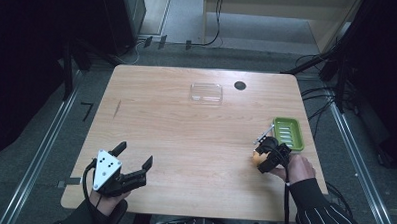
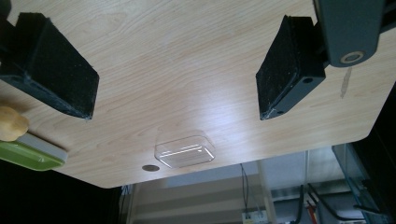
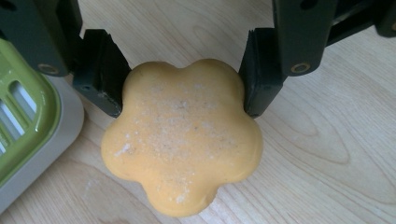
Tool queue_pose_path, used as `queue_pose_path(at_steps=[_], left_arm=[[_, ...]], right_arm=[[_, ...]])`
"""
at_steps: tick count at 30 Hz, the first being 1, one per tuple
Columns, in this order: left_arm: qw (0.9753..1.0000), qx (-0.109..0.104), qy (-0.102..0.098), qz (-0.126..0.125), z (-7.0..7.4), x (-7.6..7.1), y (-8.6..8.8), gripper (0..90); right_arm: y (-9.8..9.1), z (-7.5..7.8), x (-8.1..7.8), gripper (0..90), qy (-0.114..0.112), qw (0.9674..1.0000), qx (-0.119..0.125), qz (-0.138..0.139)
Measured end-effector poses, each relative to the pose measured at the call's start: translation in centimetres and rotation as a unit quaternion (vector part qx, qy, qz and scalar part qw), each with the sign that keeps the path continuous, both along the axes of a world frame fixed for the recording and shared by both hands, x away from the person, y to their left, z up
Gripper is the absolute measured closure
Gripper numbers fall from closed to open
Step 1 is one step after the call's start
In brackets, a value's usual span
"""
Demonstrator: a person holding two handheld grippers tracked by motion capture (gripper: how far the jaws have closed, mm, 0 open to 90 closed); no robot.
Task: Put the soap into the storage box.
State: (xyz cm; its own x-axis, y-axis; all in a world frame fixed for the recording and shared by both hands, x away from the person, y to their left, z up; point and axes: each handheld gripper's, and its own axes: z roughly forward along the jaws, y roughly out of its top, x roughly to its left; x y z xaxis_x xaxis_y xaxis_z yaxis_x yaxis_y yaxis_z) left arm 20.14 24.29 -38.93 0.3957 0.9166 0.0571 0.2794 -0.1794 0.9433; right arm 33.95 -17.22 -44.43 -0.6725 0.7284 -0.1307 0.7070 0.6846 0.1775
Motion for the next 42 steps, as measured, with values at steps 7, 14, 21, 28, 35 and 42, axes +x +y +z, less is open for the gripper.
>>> queue_pose_path(at_steps=[7, 14, 21, 28, 35, 42], left_arm=[[1.0, 0.0, 0.0, 0.0, 0.0, 0.0, 0.0, 13.7], [1.0, 0.0, 0.0, 0.0, 0.0, 0.0, 0.0, 13.7], [1.0, 0.0, 0.0, 0.0, 0.0, 0.0, 0.0, 13.7], [1.0, 0.001, 0.0, 0.001, 0.0, 0.0, 0.0, 13.7], [1.0, 0.001, 0.001, 0.0, 0.0, 0.0, 0.0, 13.7], [1.0, 0.0, 0.0, 0.001, 0.0, 0.0, -0.1, 13.7]], right_arm=[[-0.5, 0.1, 0.1, 40.3, -0.006, 1.0, -0.002, -0.007], [-1.0, 0.5, 0.3, 40.2, -0.01, 0.9998, -0.001, -0.019], [-1.8, 1.0, 0.6, 40.2, -0.018, 0.9994, 0.002, -0.028], [-2.4, 1.4, 0.9, 40.2, -0.025, 0.999, 0.003, -0.038], [-2.9, 1.5, 1.3, 40.2, -0.027, 0.9984, 0.001, -0.051], [-3.4, 2.0, 2.0, 40.2, -0.037, 0.9975, -0.003, -0.06]])
